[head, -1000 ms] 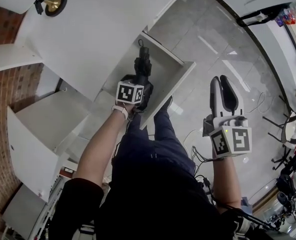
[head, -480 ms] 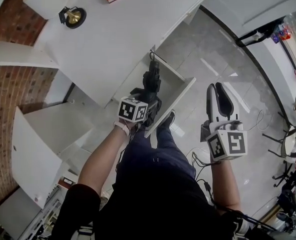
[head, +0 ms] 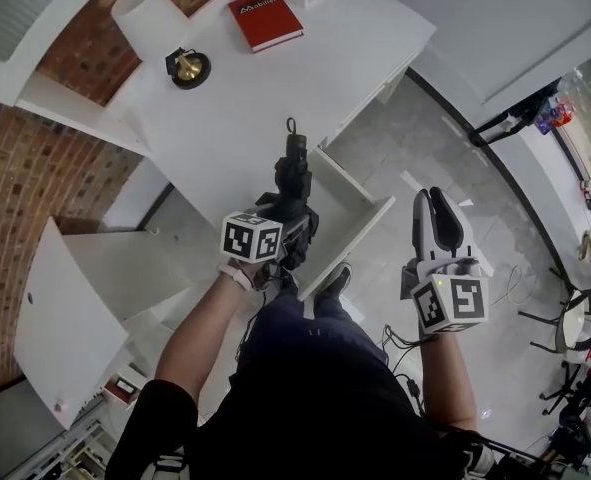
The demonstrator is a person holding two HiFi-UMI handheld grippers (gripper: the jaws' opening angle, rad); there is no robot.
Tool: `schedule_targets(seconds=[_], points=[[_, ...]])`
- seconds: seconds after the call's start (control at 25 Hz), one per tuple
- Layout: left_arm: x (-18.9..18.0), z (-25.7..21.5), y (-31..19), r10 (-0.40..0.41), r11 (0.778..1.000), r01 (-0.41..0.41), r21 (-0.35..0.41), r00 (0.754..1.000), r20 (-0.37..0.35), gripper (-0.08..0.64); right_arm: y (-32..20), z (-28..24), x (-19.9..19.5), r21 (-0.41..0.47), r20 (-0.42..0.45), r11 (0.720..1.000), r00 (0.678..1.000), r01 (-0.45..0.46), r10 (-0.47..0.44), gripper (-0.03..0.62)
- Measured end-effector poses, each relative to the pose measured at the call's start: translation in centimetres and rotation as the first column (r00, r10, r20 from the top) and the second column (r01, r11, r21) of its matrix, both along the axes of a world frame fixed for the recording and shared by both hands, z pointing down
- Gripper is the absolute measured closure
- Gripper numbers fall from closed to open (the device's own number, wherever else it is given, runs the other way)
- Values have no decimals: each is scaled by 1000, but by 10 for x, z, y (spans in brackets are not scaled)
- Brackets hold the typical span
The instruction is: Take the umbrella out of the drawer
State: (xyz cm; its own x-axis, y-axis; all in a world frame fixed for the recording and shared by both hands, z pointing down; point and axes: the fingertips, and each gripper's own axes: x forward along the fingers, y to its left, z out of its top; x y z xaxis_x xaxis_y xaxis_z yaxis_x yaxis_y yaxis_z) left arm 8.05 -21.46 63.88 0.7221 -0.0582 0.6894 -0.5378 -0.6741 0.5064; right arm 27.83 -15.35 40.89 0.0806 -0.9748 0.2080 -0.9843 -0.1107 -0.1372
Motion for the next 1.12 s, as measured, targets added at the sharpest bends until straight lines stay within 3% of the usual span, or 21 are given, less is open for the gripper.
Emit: schedule_targets(seconds=[0.28,0.64,0.88,1.12], points=[[-40,-34,-55,-97,993,98,61,995,-17,307,-11,-32,-22,27,-35,1000,999,12,-11,529],[-87,-51,-133,-214,970,215,111,977,-21,307,-27,-35,-46,17,-61,1000,998,7,-6,532],[-105,-53,-173,-244,962,244,120,970,-19,307,-37,-35,-51,7,-69,1000,997,-15,15,534],[-134,-35,-215,-259,959,252,130,965,39,307,-46,-35,-58,-3,-86,999,995,-45,44,534]])
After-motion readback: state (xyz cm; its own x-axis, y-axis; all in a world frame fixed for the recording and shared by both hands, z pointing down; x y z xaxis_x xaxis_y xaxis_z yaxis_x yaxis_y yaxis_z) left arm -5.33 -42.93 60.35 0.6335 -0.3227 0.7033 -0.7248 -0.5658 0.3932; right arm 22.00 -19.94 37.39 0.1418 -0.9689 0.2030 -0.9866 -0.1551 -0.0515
